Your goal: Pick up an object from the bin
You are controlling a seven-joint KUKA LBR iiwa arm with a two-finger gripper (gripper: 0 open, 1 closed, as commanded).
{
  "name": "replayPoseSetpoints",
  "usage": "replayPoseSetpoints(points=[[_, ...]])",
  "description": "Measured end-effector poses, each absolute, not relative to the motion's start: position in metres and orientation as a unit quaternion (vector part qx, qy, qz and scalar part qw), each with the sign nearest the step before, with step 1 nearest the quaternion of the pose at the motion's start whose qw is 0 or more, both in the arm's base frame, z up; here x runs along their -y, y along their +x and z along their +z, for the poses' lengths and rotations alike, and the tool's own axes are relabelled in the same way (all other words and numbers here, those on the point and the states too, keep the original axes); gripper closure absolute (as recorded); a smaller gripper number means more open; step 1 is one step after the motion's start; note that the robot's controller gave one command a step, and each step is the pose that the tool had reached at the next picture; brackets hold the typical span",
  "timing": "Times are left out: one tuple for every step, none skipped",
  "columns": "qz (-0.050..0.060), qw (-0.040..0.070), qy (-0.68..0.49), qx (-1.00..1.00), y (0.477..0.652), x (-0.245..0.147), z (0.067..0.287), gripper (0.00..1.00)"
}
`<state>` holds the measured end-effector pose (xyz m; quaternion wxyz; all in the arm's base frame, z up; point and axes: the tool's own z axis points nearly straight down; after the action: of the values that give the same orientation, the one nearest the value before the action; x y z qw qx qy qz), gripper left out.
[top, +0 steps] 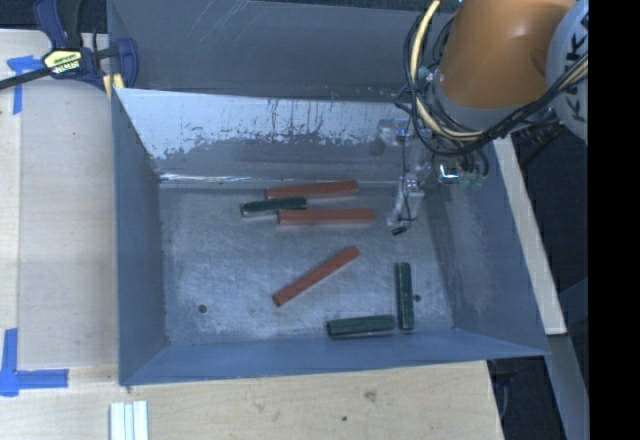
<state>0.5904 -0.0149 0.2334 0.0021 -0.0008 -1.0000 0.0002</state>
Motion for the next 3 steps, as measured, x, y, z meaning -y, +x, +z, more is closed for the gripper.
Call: replayPoseSetpoints(points=[[0.0, -0.002, -0.001, 1.0, 0.592, 0.015, 0.238, 0.0], [0.0, -0.005, -0.007, 1.0, 0.607, -0.002, 0.175, 0.0], [0.0, 0.001, -0.047, 0.999, 0.622, -0.025, 0.155, 0.0]])
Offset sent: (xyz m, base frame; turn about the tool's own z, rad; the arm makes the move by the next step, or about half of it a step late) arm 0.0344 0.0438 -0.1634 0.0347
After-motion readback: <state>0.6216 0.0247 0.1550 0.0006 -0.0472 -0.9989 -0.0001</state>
